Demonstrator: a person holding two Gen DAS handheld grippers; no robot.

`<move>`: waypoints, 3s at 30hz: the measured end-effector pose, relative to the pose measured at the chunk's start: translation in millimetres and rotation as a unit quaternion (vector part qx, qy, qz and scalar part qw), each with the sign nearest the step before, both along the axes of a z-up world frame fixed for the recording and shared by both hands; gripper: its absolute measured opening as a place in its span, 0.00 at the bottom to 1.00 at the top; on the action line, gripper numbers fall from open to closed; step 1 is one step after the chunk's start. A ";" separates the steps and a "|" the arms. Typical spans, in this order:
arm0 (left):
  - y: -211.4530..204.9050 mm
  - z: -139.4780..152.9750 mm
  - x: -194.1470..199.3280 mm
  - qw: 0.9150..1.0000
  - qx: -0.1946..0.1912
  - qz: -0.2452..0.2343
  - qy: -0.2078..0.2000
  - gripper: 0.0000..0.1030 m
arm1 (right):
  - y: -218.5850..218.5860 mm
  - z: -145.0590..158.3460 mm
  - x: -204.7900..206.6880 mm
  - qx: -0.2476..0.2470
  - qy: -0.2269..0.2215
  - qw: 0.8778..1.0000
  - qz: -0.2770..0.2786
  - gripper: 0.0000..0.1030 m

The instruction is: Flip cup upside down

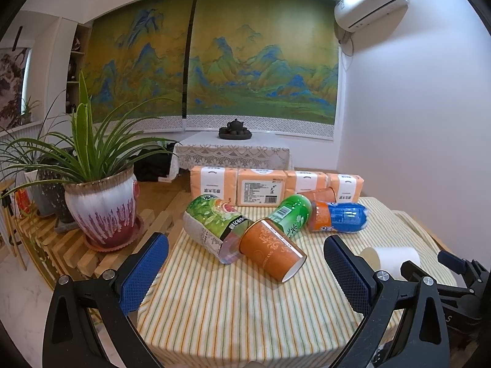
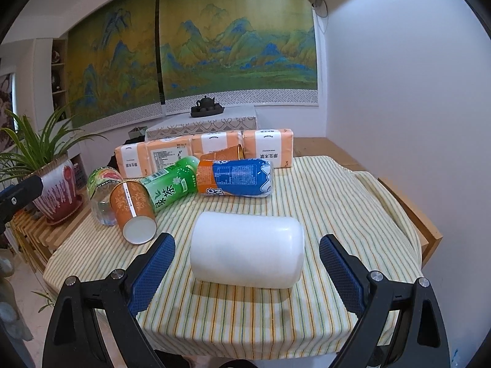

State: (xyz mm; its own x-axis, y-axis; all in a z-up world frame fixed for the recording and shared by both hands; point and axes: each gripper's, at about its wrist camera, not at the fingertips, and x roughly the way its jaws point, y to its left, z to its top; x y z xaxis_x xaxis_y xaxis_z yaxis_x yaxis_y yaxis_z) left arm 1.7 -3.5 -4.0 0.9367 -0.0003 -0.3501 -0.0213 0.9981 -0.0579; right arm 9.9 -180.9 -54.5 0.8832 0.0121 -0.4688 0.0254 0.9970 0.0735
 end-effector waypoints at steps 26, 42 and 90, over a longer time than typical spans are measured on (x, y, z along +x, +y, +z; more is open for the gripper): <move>-7.7 1.0 25.2 0.999 0.039 -0.025 0.020 1.00 | -1.6 13.2 -8.3 -0.006 -0.019 1.000 -0.003 0.90; -71.9 7.4 165.4 0.954 0.166 -0.178 0.175 1.00 | -22.2 8.4 -12.1 0.005 -0.017 1.000 -0.017 0.90; -298.8 -86.2 147.8 0.718 0.392 -0.469 0.334 0.83 | -133.4 -27.6 -43.8 0.086 0.019 0.988 -0.123 0.90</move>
